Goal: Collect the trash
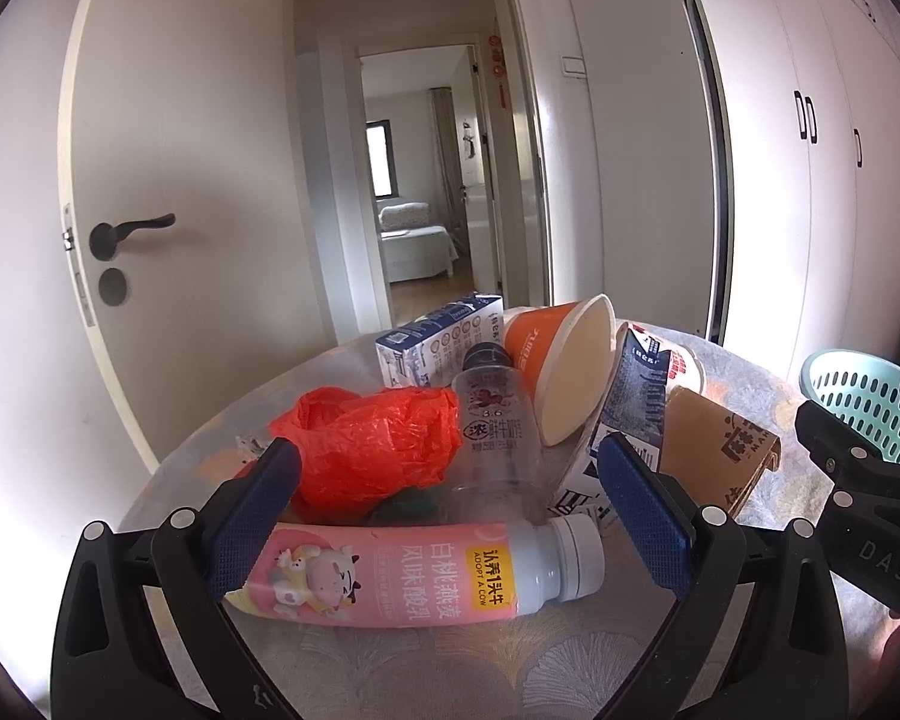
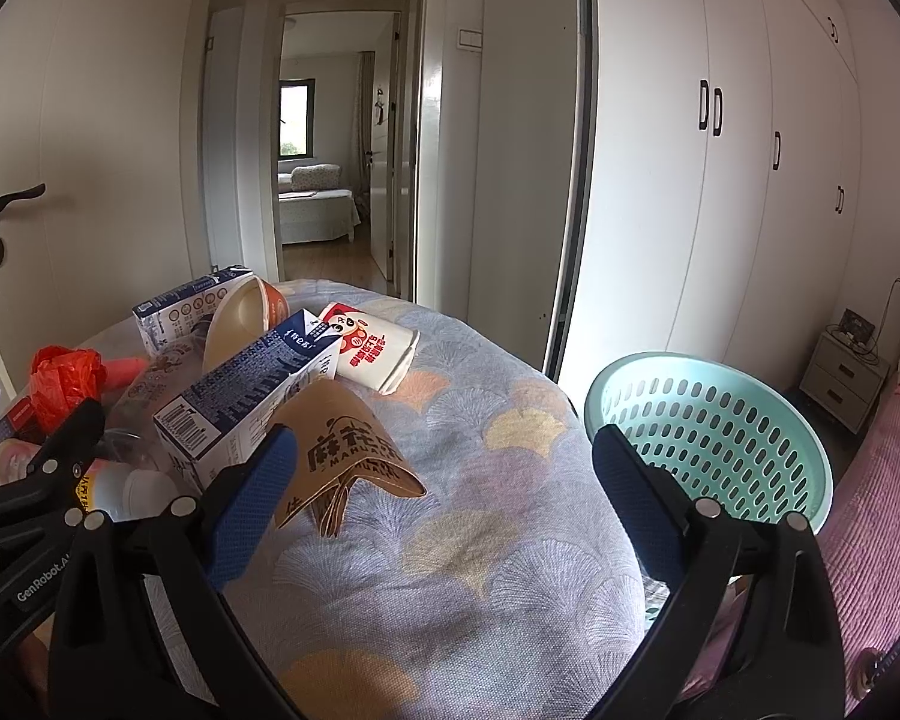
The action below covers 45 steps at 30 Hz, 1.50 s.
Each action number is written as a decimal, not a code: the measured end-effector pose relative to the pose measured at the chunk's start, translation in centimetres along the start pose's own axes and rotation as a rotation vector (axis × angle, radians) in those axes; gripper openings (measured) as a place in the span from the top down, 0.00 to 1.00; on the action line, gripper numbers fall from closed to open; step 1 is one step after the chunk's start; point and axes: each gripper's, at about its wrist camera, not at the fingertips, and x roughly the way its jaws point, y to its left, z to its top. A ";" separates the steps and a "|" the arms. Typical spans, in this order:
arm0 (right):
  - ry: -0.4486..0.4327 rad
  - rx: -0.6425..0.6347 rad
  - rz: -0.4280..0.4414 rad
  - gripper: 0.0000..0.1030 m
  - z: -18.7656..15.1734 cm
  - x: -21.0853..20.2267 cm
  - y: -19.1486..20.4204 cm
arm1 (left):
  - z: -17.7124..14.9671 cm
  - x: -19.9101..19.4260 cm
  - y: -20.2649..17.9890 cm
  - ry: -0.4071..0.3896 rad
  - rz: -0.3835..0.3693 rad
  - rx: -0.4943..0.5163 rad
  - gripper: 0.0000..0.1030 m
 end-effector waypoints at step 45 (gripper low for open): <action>0.016 0.058 0.029 0.18 0.5 -0.5 -1.6 | 0.9 -3.4 5.0 -0.014 -0.079 -0.067 0.08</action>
